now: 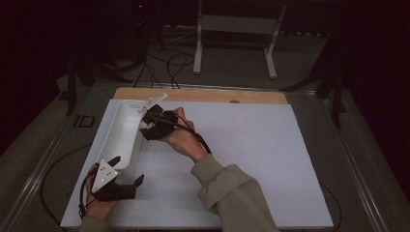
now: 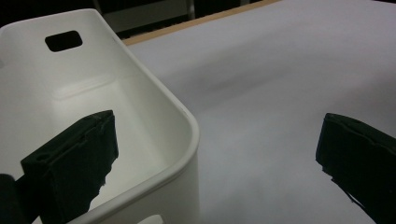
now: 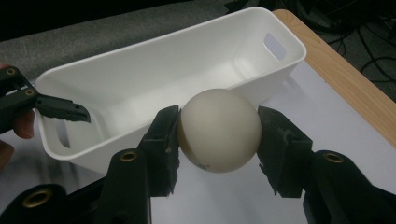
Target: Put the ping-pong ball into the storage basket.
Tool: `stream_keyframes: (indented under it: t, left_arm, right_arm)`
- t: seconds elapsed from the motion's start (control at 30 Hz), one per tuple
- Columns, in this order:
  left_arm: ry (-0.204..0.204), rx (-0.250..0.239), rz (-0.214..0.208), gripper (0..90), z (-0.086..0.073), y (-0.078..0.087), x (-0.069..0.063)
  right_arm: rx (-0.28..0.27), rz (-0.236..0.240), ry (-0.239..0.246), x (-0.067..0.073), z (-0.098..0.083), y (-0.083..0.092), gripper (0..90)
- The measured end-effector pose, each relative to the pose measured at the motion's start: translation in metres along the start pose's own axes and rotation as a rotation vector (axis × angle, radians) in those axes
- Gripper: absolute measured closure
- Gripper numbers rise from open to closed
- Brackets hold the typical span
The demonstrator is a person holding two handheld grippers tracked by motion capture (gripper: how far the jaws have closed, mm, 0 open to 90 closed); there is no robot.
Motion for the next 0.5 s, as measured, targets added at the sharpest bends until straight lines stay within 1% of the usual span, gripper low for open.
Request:
stream_keyframes:
  t: [0.13, 0.5]
  left_arm:
    - [0.001, 0.0, 0.0, 0.0, 0.0, 0.0, 0.0]
    - [0.003, -0.001, 0.0, 0.0, 0.0002, 0.0, 0.0]
  right_arm:
    - [-0.01, 0.015, -0.005, 0.0036, 0.0027, -0.0018, 50.7]
    - [-0.028, 0.018, -0.014, 0.0067, 0.0098, -0.0049, 50.7]
Point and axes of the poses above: each handheld gripper's, and its own axes: y roughly backward along the jaws, z roughly out of its top, x roughly to its left, the point moved 9 cm from there along -y, roughly forward along the jaws, and after that the axes turned 4 degrees about -x, right-handed, at the moved point
